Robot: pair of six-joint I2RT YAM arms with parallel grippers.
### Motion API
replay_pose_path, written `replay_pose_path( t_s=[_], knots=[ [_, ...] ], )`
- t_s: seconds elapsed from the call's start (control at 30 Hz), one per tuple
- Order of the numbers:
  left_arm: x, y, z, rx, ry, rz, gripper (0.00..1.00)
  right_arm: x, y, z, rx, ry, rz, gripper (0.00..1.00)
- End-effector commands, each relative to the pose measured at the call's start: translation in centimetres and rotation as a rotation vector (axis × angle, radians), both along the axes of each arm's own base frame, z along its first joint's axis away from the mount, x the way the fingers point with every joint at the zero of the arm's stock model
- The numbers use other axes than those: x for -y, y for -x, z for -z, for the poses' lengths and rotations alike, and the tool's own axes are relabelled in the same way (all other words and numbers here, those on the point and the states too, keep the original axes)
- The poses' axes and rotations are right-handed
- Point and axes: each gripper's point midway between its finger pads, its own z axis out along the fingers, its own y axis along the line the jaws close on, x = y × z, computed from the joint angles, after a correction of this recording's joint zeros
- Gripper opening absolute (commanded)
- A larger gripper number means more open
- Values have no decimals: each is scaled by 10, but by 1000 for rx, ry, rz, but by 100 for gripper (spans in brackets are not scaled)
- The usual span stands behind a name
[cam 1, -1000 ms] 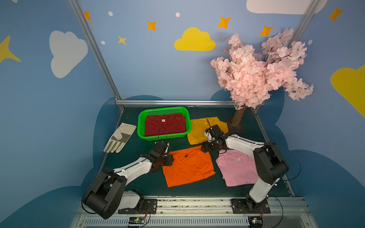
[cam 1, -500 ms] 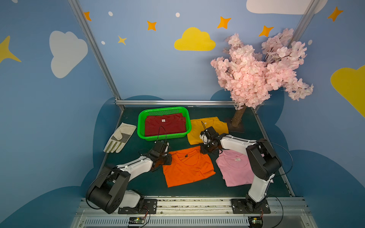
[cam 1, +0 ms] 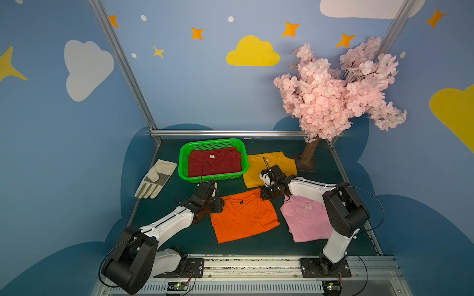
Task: Put the folded t-shirts into the basket
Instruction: Pick up the T-shirt from the center of the board.
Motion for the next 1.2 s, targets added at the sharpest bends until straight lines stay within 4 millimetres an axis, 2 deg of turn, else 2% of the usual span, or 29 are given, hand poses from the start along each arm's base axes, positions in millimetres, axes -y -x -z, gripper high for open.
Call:
replay_pose_path(
  t_s=[0.0, 0.13, 0.3, 0.4, 0.53, 0.63, 0.8, 0.93, 1.17],
  knots=[
    [-13, 0, 9, -18, -27, -34, 62, -2, -2, -1, 8, -19, 2, 3],
    [-13, -3, 22, -69, -28, -22, 66, -2, -2, 0, 7, -15, 3, 3],
    [1, 0, 32, -125, 21, 38, 69, -2, -2, 2, 4, -13, 5, 3],
    [7, 6, 41, -151, 52, 59, 67, -3, -2, 2, 0, -18, 8, 3],
    [10, 16, 50, -167, 67, 70, 58, -4, -1, 3, -3, -24, 10, 3],
    [14, 18, 49, -159, 82, 79, 47, -6, -2, 3, -1, -31, 15, 2],
    [14, 15, 50, -156, 73, 76, 21, -12, -3, 3, 19, -41, 25, 0],
    [16, 12, 39, -121, 89, 83, 3, -5, -9, -5, 79, -39, 52, 0],
    [16, 10, -5, 30, 157, 73, 2, -8, -13, -47, 244, -152, 30, 0]
  ],
)
